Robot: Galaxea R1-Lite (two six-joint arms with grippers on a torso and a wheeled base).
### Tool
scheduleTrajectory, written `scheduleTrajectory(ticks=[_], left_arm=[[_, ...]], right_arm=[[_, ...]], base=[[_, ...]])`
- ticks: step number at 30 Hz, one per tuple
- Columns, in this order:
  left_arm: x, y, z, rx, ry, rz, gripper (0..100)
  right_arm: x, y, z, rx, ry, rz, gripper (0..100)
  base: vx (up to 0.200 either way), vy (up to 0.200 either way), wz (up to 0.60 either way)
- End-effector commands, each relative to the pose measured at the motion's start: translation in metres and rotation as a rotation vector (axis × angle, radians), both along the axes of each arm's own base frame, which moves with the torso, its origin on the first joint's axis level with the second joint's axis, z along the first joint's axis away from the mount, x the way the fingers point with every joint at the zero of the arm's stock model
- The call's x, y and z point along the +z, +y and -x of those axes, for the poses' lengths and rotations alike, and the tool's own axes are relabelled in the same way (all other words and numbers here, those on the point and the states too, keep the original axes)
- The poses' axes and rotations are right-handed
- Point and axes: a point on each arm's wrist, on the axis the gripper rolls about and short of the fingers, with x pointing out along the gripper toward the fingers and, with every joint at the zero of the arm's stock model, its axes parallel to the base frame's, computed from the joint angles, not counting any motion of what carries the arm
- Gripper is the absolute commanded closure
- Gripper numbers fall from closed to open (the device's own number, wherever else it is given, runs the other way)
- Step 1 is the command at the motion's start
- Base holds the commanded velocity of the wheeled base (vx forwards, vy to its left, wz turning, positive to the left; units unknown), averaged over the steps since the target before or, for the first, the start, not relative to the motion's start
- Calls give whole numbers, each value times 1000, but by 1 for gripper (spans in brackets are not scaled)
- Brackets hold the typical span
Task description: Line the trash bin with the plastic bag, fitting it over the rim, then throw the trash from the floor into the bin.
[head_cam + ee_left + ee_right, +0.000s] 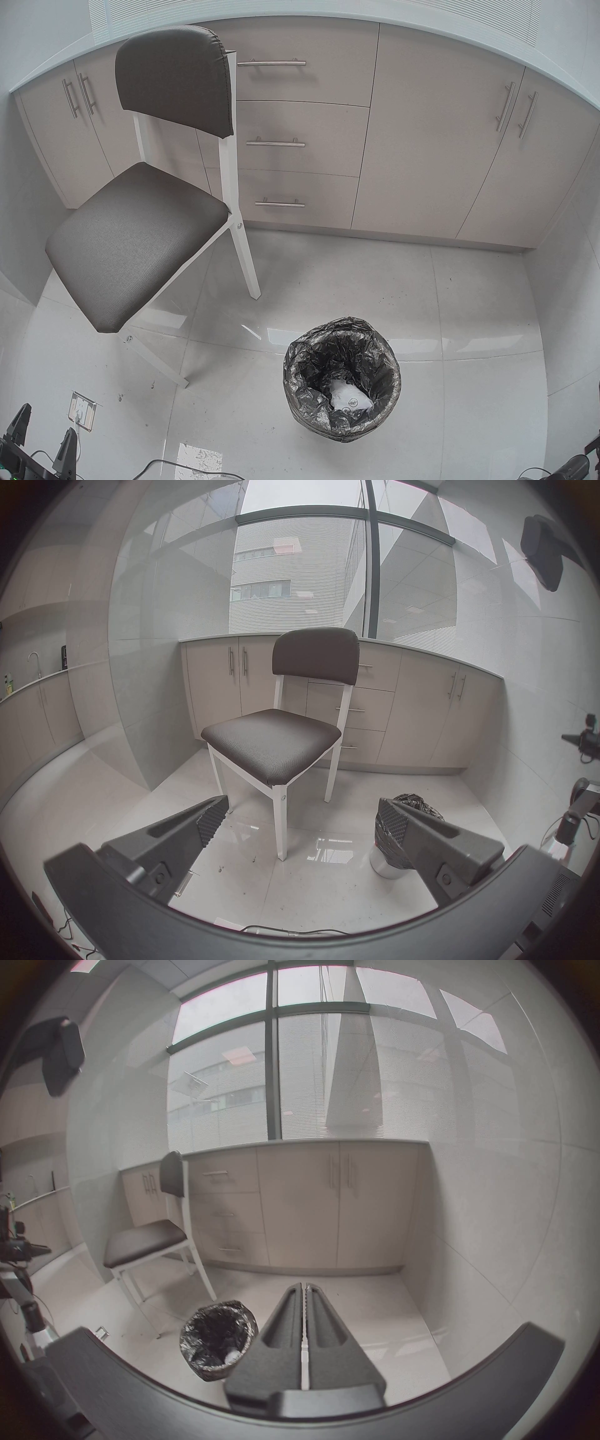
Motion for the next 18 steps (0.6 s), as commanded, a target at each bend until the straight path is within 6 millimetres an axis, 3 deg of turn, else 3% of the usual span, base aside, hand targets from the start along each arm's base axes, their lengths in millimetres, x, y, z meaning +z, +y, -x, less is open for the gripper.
scheduleTrajectory(ticks=[1, 5, 10, 18], left_arm=[[-1, 0, 1, 5, -5, 11, 0], [0, 0, 1, 21, -9, 3, 0], [-1, 0, 1, -20, -11, -55, 0], [-1, 1, 1, 55, -5, 67, 0]], right_arm=[[-39, -2, -15, -80, 62, -17, 100], [-38, -2, -15, -74, 61, -85, 100], [-40, -1, -16, -44, 78, 13, 100], [-44, 1, -16, 22, 122, 34, 100]], base=[[0, 0, 0], [0, 0, 0], [0, 0, 0], [0, 0, 0]])
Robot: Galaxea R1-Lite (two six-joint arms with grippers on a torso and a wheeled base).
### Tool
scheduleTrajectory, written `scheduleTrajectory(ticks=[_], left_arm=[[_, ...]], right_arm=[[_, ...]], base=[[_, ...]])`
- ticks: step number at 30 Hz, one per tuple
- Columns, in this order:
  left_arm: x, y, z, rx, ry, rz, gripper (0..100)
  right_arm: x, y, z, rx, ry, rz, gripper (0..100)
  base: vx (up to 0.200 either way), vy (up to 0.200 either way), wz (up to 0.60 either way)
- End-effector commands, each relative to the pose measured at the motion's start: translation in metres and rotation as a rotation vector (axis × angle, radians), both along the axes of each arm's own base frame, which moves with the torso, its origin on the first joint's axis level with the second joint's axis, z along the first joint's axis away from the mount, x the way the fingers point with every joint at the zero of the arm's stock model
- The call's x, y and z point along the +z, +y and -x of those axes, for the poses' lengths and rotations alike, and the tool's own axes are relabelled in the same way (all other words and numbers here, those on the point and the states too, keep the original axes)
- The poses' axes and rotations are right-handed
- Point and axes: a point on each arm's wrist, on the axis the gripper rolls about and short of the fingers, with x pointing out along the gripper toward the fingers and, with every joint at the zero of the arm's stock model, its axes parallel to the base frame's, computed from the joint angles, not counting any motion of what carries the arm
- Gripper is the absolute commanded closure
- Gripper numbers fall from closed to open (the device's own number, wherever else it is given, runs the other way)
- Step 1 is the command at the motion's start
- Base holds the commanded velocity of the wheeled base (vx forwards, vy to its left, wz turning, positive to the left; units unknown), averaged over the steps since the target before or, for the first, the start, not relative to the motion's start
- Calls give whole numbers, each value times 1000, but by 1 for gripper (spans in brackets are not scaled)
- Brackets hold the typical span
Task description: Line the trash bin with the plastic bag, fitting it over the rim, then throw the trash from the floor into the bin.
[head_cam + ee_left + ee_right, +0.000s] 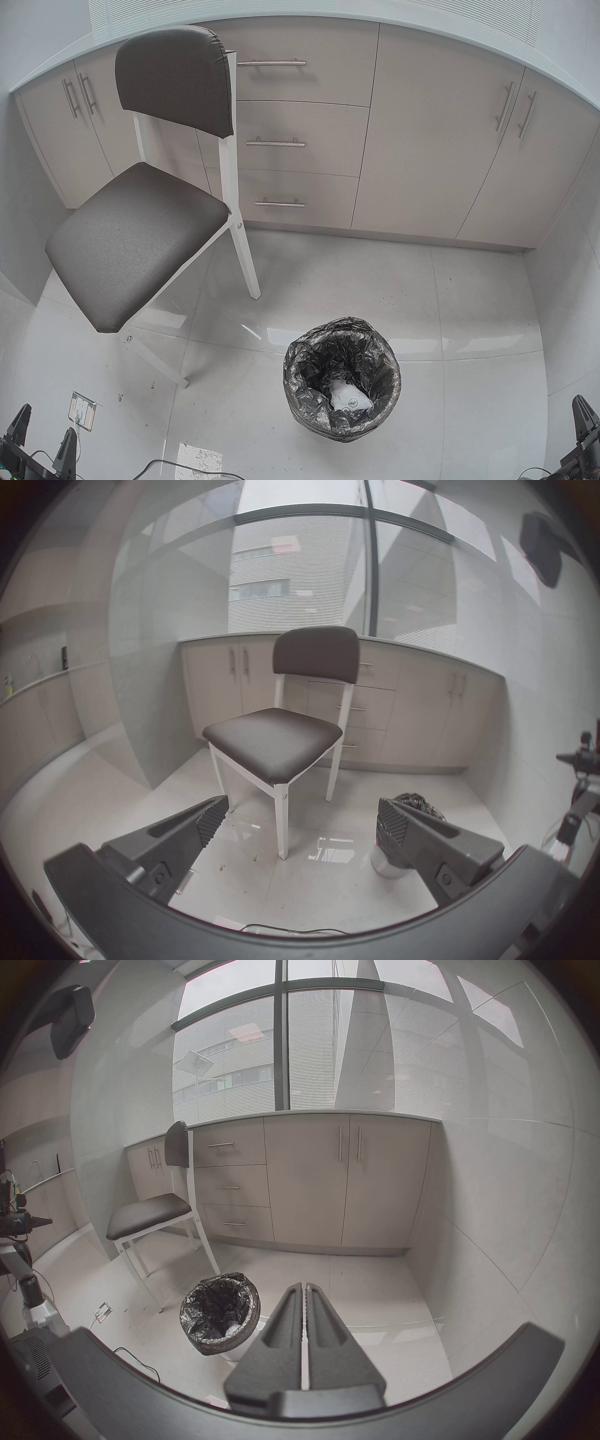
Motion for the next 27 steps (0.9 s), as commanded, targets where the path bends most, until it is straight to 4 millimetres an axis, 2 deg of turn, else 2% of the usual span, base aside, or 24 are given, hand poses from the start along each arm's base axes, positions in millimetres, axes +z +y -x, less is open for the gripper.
scheduleTrajectory(ticks=[1, 12, 19, 24, 27], left_arm=[[0, 1, 1, 48, -10, 70, 0], [0, 1, 1, 55, -13, 56, 0], [0, 1, 1, 60, -12, -15, 0], [2, 5, 2, 245, -8, -151, 0], [2, 5, 1, 214, -20, -112, 0]], right_arm=[[-5, 0, 0, -7, 7, -6, 100], [-5, 0, 0, -8, 11, -10, 100], [-5, 0, 0, -8, 9, -15, 100], [-5, 0, 0, -13, 9, -17, 100], [-5, 0, 0, -15, 9, -17, 100]], base=[[0, 0, 0], [0, 0, 0], [0, 0, 0], [0, 0, 0], [0, 0, 0]])
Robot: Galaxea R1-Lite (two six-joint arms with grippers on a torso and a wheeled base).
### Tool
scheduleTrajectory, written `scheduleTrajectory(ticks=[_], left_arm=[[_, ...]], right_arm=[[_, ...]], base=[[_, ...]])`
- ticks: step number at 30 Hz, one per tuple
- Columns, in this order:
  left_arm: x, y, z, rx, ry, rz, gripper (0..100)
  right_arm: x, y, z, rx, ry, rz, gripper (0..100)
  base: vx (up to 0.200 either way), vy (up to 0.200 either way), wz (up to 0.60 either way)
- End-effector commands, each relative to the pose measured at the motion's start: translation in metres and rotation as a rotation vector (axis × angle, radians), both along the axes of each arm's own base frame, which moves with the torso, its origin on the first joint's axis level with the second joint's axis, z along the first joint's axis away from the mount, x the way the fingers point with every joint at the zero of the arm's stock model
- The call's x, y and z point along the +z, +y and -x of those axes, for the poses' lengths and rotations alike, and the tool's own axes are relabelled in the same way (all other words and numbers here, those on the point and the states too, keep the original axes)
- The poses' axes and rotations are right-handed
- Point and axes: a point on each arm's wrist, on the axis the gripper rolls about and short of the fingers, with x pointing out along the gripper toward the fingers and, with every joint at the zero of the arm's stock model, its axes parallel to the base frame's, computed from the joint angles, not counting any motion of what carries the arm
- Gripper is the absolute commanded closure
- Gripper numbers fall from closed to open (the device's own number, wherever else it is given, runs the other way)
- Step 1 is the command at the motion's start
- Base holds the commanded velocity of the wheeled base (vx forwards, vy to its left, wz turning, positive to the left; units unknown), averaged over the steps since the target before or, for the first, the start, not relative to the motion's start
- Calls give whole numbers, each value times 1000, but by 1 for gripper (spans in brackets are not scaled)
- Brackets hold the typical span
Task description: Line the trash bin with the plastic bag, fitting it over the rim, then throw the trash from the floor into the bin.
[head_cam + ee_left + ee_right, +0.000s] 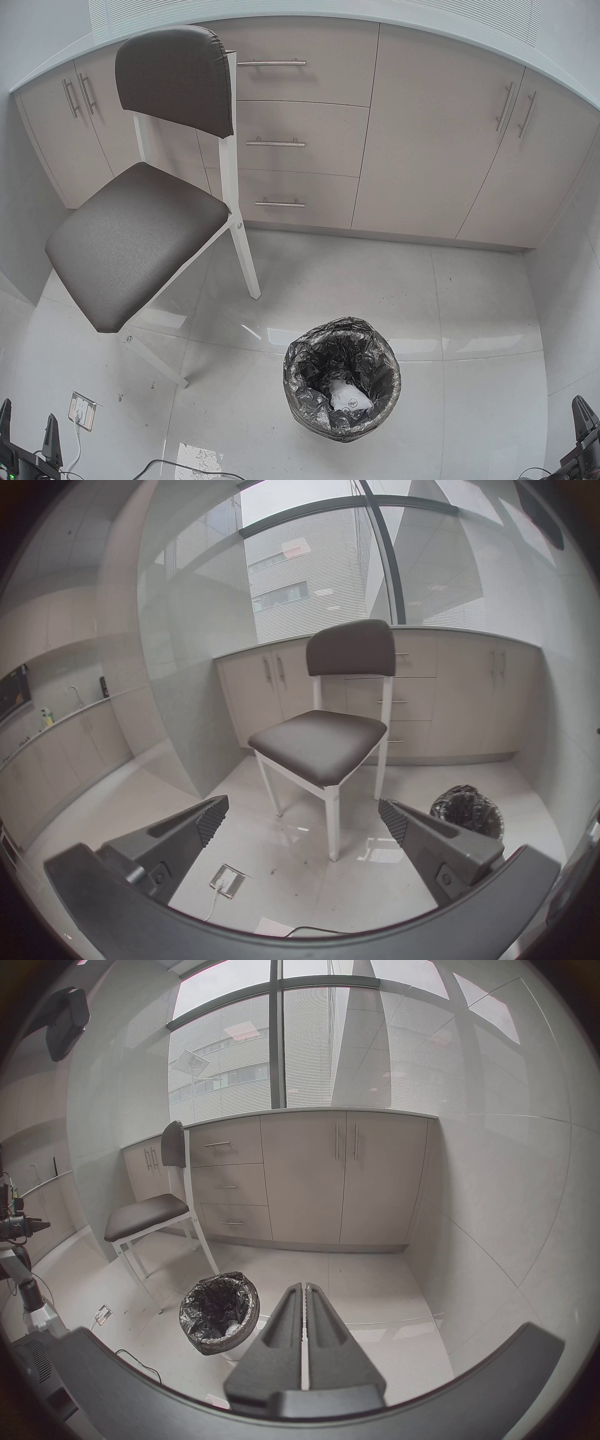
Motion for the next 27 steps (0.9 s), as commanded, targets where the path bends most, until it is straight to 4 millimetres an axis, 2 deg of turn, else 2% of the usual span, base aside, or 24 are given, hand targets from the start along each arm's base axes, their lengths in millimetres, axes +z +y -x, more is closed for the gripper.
scheduleTrajectory(ticks=[1, 3, 6, 27], left_arm=[[-1, -1, 0, -72, -26, 51, 0], [-4, -3, -1, -151, -20, 108, 0], [-8, -4, -3, -201, -28, 46, 0], [-8, -4, -4, -190, -41, 76, 0]], right_arm=[[-4, 0, 0, 0, -1, -1, 100], [-4, 0, 0, 0, -1, -1, 100], [-4, 0, 0, 2, -1, 1, 100], [-4, 0, 0, 0, -1, -8, 100]], base=[[0, 0, 0], [0, 0, 0], [0, 0, 0], [0, 0, 0]])
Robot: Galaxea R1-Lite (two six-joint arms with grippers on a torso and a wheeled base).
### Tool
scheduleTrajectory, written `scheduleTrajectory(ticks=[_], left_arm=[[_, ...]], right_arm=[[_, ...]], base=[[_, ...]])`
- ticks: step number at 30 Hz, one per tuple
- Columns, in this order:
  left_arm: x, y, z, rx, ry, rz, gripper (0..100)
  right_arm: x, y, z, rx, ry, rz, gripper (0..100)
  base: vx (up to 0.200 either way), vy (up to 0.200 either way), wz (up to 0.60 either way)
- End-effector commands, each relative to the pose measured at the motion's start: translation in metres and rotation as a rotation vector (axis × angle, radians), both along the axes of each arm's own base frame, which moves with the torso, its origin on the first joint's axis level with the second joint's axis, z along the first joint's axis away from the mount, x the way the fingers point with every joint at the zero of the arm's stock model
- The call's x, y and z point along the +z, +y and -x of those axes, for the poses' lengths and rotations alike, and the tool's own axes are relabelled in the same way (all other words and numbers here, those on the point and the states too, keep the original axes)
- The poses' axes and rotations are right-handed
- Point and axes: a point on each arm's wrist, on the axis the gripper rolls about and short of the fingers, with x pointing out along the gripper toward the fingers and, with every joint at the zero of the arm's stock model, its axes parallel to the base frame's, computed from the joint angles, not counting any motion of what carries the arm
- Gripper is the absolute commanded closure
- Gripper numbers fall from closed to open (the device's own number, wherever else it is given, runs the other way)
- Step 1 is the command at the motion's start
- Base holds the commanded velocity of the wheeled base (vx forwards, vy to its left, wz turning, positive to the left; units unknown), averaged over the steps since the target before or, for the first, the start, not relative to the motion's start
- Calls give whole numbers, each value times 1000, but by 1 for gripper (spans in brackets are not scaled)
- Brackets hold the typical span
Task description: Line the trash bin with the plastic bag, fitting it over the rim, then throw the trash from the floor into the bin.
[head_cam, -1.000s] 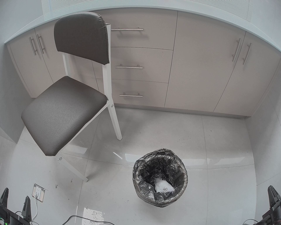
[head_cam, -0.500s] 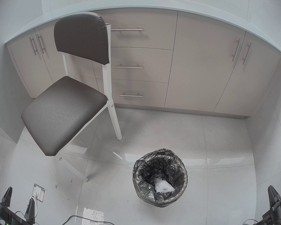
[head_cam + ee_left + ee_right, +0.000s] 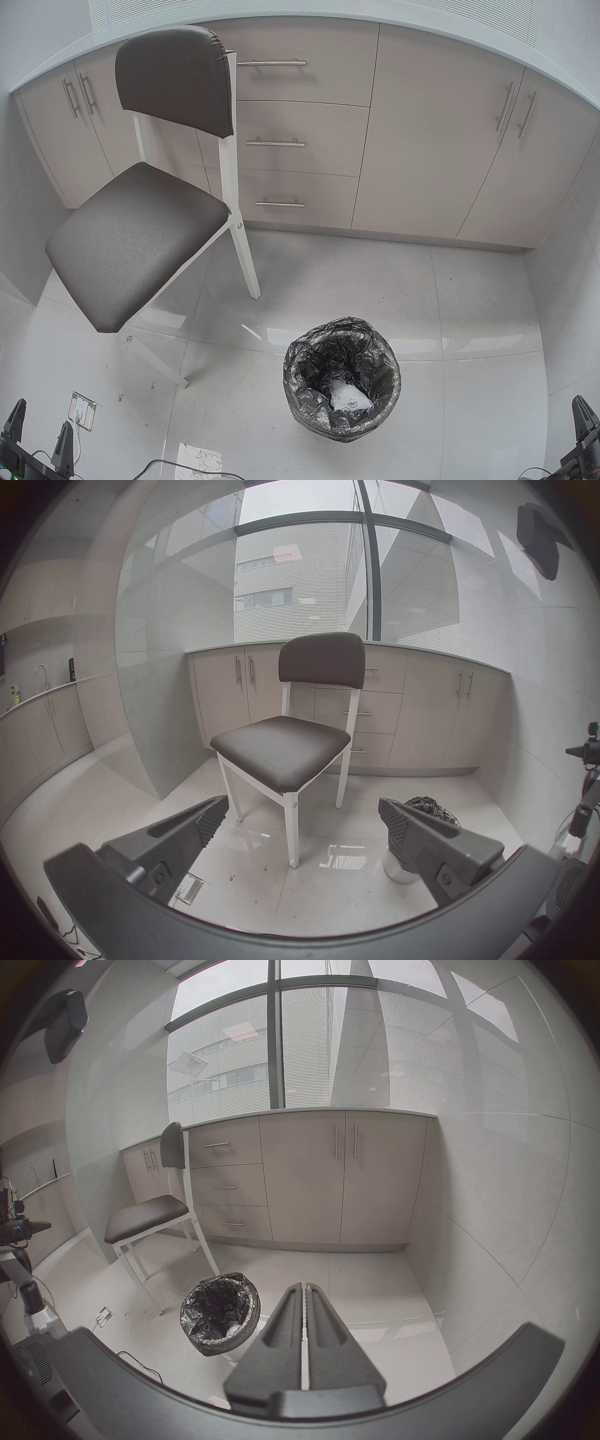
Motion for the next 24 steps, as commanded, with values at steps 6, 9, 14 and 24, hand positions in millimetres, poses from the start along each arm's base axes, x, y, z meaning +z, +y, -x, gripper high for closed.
scheduleTrajectory(ticks=[6, 9, 14, 24], left_arm=[[-5, 0, 0, 1, 3, -2, 0], [-5, 0, 0, -1, 3, -2, 0], [-5, 0, 0, 1, 3, -2, 0], [-5, 0, 0, 1, 3, -2, 0]], right_arm=[[-4, 0, 0, 1, -2, 0, 100], [-4, 0, 0, 1, -1, 0, 100], [-4, 0, 0, 1, -1, 0, 100], [-4, 0, 0, 1, -1, 0, 100]], base=[[0, 0, 0], [0, 0, 0], [0, 0, 0], [0, 0, 0]])
